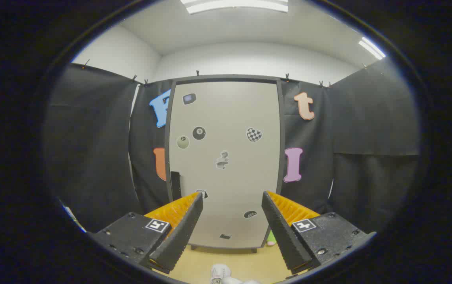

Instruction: Open the shoe cabinet door, grab the shoes and put them into the shoe cabinet, then close the shoe cabinet door.

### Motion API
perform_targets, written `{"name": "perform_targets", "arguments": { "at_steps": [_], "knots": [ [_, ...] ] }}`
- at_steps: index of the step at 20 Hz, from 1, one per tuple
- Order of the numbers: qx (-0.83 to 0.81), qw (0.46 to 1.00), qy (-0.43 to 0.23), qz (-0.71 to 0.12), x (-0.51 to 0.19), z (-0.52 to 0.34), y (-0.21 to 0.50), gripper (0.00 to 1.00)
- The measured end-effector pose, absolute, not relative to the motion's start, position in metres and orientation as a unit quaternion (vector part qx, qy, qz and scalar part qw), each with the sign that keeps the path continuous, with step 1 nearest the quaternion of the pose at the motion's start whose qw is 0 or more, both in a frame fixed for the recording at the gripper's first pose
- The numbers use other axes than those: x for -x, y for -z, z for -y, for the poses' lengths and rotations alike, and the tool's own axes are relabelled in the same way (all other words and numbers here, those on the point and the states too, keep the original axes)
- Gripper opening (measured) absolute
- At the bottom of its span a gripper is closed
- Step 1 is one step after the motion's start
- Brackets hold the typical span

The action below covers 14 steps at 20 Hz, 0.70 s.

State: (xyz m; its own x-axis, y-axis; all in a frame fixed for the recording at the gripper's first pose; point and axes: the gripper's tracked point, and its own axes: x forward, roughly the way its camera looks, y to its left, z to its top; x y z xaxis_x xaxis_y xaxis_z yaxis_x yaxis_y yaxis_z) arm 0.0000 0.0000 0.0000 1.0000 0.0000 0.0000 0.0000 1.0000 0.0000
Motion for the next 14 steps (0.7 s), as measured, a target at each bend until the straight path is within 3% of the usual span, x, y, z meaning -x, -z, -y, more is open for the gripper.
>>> {"name": "perform_targets", "arguments": {
  "at_steps": [14],
  "knots": [
    [-0.018,1.0,0.022,-0.011,-0.0048,0.0074,0.0056,0.98]
  ]
}}
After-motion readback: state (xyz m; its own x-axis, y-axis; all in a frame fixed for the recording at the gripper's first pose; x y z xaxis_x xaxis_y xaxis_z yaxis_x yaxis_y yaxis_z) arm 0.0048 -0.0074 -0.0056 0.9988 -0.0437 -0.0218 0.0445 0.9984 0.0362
